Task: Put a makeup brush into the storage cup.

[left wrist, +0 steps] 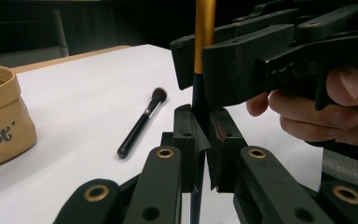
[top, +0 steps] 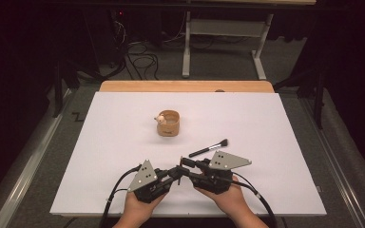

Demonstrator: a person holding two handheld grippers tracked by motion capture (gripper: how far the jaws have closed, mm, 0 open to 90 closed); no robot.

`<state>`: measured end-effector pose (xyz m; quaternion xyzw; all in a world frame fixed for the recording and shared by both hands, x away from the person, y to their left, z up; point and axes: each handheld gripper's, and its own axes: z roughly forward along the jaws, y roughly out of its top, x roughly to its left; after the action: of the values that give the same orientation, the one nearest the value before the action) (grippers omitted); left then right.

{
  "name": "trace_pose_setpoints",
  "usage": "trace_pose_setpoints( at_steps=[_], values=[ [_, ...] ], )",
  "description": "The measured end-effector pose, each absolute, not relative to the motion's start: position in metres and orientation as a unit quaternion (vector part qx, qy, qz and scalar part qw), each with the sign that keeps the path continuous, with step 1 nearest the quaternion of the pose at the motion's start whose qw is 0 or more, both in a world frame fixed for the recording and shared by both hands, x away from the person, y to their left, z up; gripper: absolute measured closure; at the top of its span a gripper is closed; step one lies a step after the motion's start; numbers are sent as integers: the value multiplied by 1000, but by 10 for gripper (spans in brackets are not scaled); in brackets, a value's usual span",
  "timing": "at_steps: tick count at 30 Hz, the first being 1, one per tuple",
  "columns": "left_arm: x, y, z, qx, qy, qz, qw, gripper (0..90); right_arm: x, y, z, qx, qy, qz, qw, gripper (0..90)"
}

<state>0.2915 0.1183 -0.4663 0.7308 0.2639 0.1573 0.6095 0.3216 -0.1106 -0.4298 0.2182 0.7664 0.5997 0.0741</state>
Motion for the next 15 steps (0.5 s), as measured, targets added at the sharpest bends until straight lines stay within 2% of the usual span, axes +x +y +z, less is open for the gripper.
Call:
trace_pose_setpoints(
  at_steps=[15],
  values=[
    [293, 126, -466, 723, 273, 164, 613, 832, 323, -115, -427, 223, 759, 607, 70, 553]
  ],
)
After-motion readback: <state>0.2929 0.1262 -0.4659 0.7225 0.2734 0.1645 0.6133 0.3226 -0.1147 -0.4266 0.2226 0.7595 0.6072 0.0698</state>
